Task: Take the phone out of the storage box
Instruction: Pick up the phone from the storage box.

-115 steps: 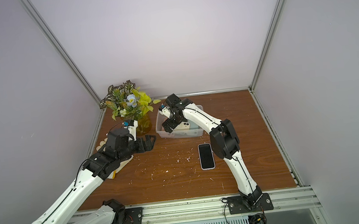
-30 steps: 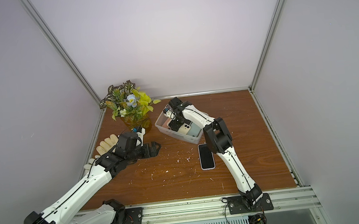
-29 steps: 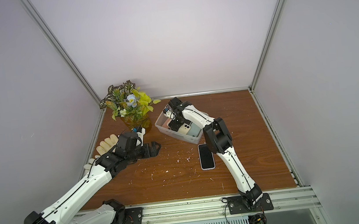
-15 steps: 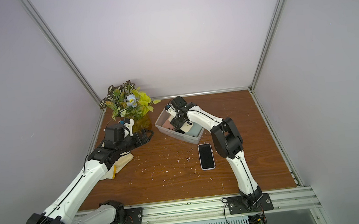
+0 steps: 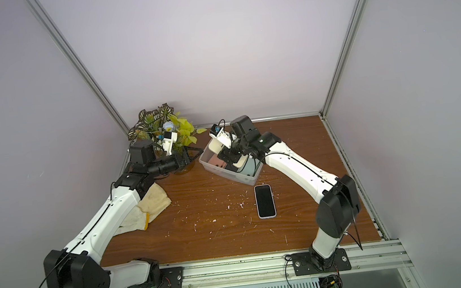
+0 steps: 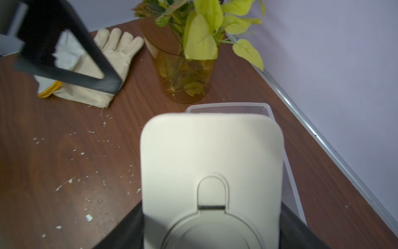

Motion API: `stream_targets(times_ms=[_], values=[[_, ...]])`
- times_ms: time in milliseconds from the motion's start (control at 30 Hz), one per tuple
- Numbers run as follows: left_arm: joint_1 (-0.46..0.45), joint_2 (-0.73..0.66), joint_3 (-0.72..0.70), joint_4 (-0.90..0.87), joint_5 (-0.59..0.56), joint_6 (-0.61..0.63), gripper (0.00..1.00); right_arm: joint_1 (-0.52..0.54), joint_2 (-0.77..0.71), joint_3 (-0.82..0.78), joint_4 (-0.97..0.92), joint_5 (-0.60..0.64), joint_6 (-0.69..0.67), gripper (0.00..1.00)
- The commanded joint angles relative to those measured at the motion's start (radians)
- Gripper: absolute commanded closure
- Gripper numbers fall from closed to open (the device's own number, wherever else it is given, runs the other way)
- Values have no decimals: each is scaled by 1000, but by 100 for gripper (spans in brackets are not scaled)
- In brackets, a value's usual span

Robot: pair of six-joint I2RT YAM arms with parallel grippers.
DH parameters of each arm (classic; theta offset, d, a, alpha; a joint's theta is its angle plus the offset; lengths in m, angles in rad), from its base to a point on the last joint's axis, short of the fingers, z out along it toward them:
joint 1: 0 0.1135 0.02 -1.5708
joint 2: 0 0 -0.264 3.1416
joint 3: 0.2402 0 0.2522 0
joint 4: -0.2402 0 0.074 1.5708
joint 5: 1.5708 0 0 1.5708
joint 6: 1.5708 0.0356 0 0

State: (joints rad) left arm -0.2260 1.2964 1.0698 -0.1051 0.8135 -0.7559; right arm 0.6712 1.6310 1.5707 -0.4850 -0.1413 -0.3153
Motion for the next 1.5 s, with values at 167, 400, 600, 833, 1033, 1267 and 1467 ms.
stream_targets(times_ms=[167,400,600,833,1033,1267,1467], values=[[-105,83,94,-108,144,77,16,89,-154,-131,21,-29,5,41],[-123,76,42,-159,185,96,42,117,-209,-185,38,17,23,40],[-148,91,26,-160,256,82,57,138,-227,-211,47,44,36,40],[-165,85,-10,-103,278,35,89,175,-234,-243,58,71,43,39],[-172,52,-14,-129,249,29,100,180,-260,-290,102,77,89,27],[-176,-37,72,-317,64,140,100,132,-383,-337,100,135,161,1],[-332,-120,101,-469,-305,288,100,16,-583,-420,117,167,270,1]])
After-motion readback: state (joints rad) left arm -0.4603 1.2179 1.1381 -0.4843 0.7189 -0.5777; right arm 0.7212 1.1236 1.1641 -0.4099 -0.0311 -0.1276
